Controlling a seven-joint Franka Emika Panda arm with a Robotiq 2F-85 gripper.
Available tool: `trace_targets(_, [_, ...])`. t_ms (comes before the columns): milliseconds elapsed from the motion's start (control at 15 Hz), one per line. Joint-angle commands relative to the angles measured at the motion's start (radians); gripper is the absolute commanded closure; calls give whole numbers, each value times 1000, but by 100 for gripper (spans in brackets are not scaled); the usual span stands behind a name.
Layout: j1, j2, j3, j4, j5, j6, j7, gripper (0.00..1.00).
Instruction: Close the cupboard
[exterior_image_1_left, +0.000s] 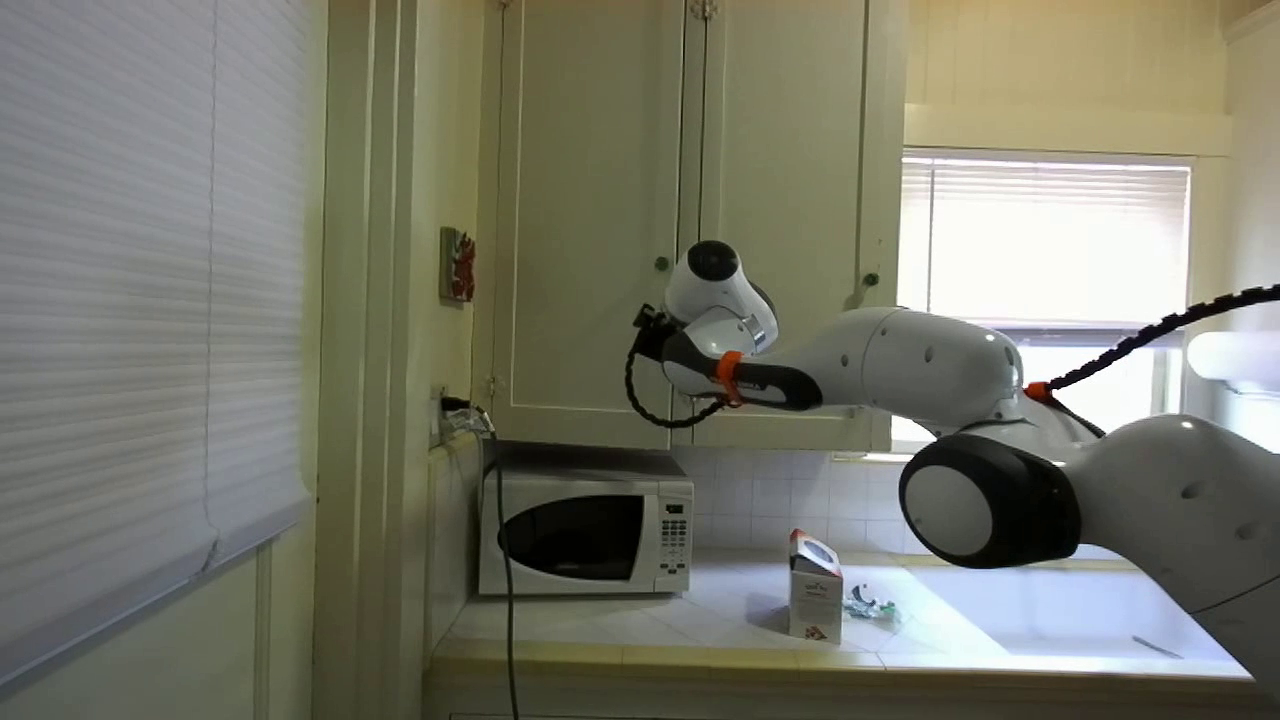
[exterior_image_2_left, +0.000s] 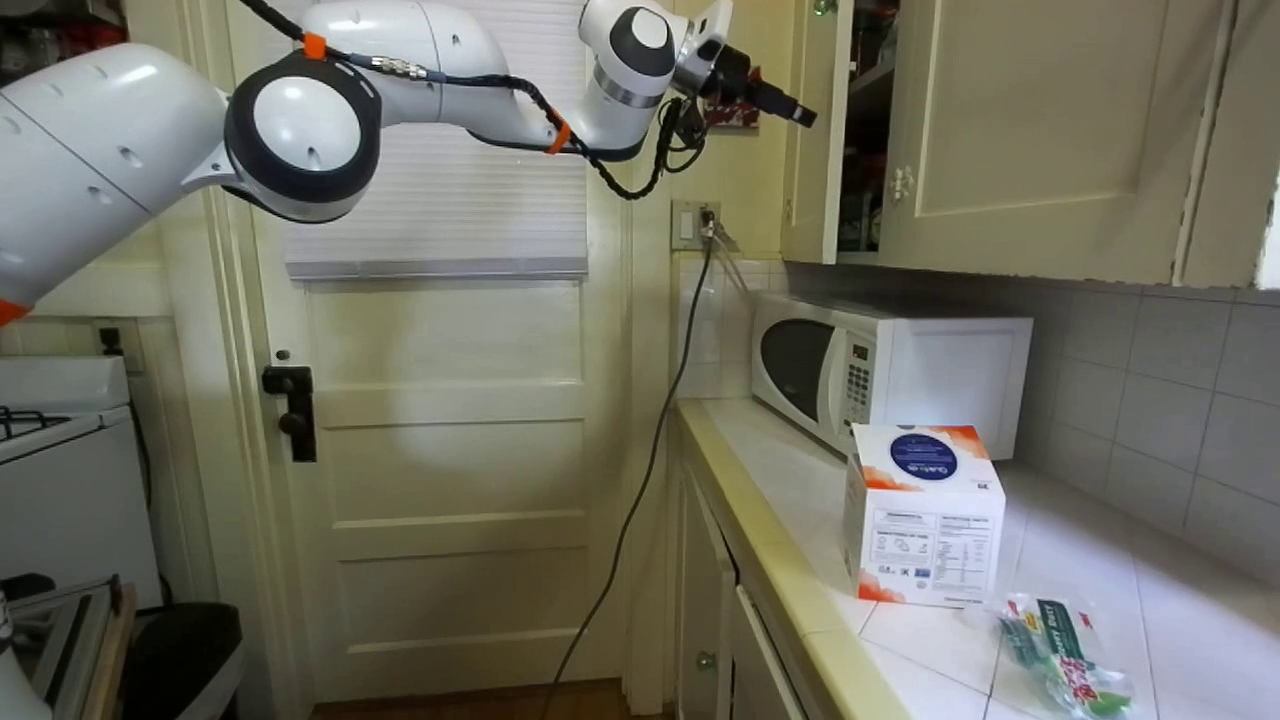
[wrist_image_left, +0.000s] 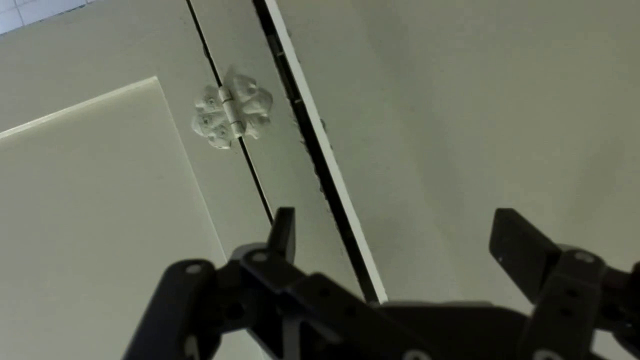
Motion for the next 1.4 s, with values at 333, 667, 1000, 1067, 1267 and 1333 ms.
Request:
trace_targets(333, [1, -1, 3, -1, 0, 0, 0, 0])
trace_targets(667, [12, 6, -10, 2, -14, -3, 19, 44])
trace_targets(1000, [12, 13, -3, 2, -6, 6, 11, 83])
trace_targets(1067, [10, 16, -7, 5, -6, 1, 19, 89])
trace_targets(1267, [-18, 35, 17, 7, 16, 50, -8, 100])
trace_targets(1333, [-27, 40, 26, 7, 23, 62, -13, 100])
